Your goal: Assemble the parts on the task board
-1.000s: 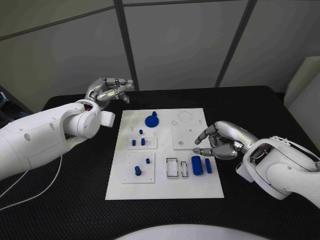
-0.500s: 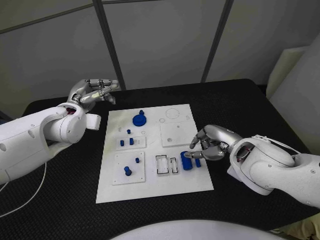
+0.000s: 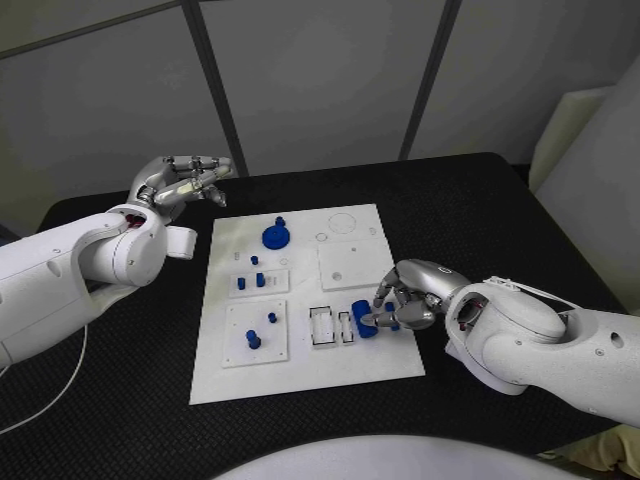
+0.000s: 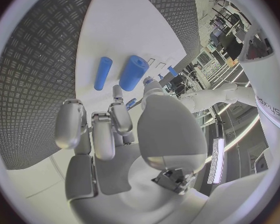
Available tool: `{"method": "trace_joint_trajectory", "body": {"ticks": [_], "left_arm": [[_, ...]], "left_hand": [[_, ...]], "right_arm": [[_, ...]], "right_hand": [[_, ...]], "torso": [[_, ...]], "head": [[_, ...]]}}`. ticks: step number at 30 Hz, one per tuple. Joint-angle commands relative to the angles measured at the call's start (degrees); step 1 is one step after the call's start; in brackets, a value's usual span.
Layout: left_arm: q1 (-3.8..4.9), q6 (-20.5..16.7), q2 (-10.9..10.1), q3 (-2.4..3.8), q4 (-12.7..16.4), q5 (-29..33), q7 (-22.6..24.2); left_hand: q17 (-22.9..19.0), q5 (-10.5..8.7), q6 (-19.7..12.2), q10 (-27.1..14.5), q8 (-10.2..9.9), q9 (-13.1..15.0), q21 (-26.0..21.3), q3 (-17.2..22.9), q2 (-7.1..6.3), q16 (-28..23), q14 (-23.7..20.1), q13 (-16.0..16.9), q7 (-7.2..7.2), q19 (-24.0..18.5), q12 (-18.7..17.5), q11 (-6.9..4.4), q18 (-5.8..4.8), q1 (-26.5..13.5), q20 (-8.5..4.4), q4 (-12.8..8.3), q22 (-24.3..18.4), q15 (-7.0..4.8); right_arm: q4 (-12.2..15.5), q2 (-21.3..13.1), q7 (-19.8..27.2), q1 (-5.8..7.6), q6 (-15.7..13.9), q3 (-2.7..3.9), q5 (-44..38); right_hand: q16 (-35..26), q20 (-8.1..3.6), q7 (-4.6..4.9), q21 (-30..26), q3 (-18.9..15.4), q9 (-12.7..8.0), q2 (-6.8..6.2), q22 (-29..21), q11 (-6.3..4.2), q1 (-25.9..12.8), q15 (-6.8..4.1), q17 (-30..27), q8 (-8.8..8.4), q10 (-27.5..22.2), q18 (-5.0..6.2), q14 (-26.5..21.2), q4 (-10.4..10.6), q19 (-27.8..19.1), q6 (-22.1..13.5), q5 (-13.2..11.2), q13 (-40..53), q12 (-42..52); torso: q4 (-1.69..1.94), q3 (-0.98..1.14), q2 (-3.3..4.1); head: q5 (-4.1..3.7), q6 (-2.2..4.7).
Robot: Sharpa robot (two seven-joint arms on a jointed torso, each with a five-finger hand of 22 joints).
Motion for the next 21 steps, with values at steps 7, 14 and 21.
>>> {"method": "trace_joint_trajectory", "body": {"ticks": [7,14,21], "left_arm": [[0.07,0.5,-0.1,0.03,0.1,0.2,0.5],[0.07,0.6,-0.1,0.03,0.1,0.2,0.5],[0.07,0.6,-0.2,0.03,0.1,0.2,0.4]], "left_hand": [[-0.1,-0.29,-0.4,-0.4,0.3,0.0,-0.2,-0.3,0.26,-0.2,-0.3,0.0,-0.16,-0.4,0.1,-0.16,-0.70,-0.5,0.12,0.0,-0.1,0.17],[-0.1,-0.29,-0.4,-0.4,0.3,0.0,-0.2,-0.3,0.26,-0.2,-0.3,0.0,-0.16,-0.4,0.1,-0.16,-0.70,-0.5,0.12,0.0,-0.1,0.17],[-0.1,-0.29,-0.4,-0.4,0.3,0.0,-0.2,-0.3,0.26,-0.2,-0.3,0.0,-0.16,-0.4,0.1,-0.16,-0.70,-0.5,0.12,0.0,-0.1,0.17]], "right_arm": [[-0.4,0.7,-1.9,-0.15,1.9,0.01,-3.9],[-0.8,1.9,-2.2,-0.78,2.3,0.01,-4.2],[-0.8,2.7,-2.6,-1.11,2.3,0.01,-4.1]], "right_hand": [[0.2,0.06,-0.26,0.1,-0.5,0.3,0.27,0.0,-0.25,-0.7,-0.30,9.0,0.58,0.4,-0.68,4.8,0.1,0.2,-0.1,-0.3,0.4,0.4],[0.3,0.01,-0.38,0.1,-1.0,0.6,0.50,0.0,-0.35,-0.9,-0.37,9.2,0.99,0.6,-0.68,4.8,0.1,0.2,0.1,-0.4,0.9,0.8],[0.5,-0.14,-0.57,0.3,-2.6,1.5,1.20,0.4,-0.48,-4.4,-0.52,9.7,1.88,1.2,-0.77,4.9,0.3,0.4,-0.1,-0.9,2.2,1.6]], "torso": [[-0.03,0.00,0.01],[0.01,-0.02,0.05],[-0.08,-0.01,0.09]], "head": [[0.03,-0.22],[-0.02,-0.35],[-0.03,-0.54]]}}
